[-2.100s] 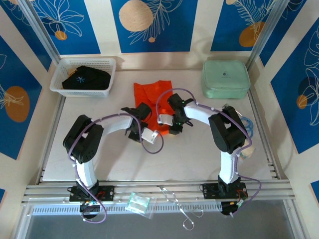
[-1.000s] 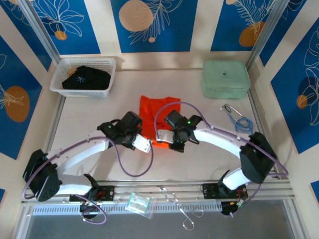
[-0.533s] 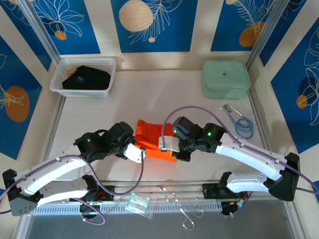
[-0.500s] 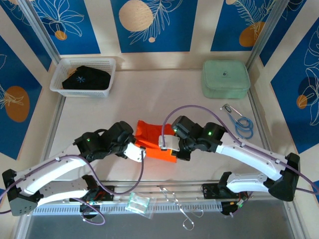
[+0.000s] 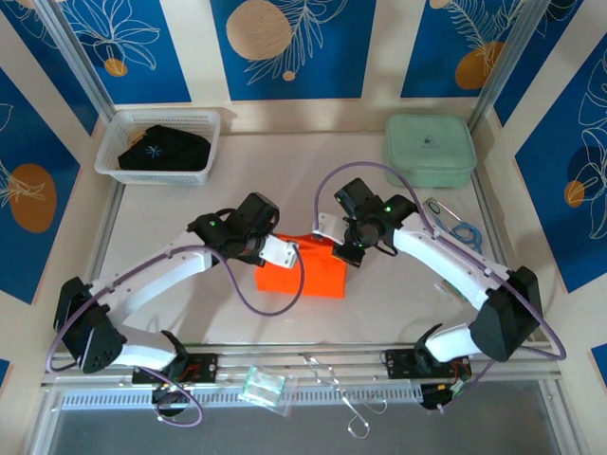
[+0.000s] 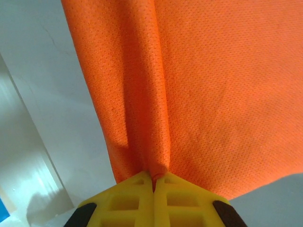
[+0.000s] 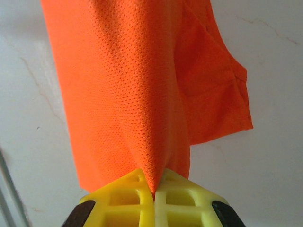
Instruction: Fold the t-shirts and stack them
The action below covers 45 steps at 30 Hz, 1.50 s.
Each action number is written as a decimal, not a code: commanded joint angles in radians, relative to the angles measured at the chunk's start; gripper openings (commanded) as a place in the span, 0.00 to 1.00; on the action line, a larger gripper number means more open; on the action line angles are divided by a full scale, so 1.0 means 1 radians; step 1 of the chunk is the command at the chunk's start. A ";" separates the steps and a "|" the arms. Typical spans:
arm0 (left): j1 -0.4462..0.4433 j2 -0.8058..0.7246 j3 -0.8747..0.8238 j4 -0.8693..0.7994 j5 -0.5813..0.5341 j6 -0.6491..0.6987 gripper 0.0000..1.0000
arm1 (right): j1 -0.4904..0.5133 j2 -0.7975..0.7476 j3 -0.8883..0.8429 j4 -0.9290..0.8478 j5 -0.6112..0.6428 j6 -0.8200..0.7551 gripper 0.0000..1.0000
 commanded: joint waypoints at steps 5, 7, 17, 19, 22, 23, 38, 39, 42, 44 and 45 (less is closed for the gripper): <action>0.110 0.097 0.013 0.070 0.057 0.048 0.00 | -0.087 0.145 0.091 0.070 -0.075 -0.062 0.00; 0.131 0.130 0.003 0.109 0.065 0.055 0.00 | -0.107 0.197 0.118 0.075 -0.084 -0.062 0.00; 0.173 0.335 -0.032 0.318 0.013 0.040 0.00 | -0.149 0.444 0.200 0.216 -0.052 -0.037 0.00; 0.176 0.361 -0.039 0.341 0.000 0.036 0.00 | -0.153 0.480 0.208 0.232 -0.052 -0.034 0.00; 0.178 0.383 -0.048 0.360 -0.019 0.033 0.00 | -0.158 0.527 0.219 0.252 -0.048 -0.023 0.00; 0.179 0.387 -0.051 0.366 -0.024 0.033 0.00 | -0.159 0.539 0.219 0.260 -0.047 -0.021 0.00; 0.179 0.305 -0.093 0.702 -0.198 -0.054 0.59 | -0.194 0.514 0.275 0.278 0.038 0.190 0.90; 0.179 0.283 -0.092 0.733 -0.239 -0.065 0.60 | -0.200 0.489 0.289 0.276 0.042 0.216 0.95; 0.179 0.194 -0.093 0.803 -0.335 -0.113 0.64 | -0.213 0.385 0.302 0.277 0.038 0.279 0.95; 0.179 0.115 -0.095 0.816 -0.369 -0.169 0.67 | -0.219 0.301 0.299 0.273 0.037 0.342 0.96; 0.179 0.069 -0.096 0.807 -0.379 -0.209 0.68 | -0.223 0.251 0.299 0.263 0.036 0.383 1.00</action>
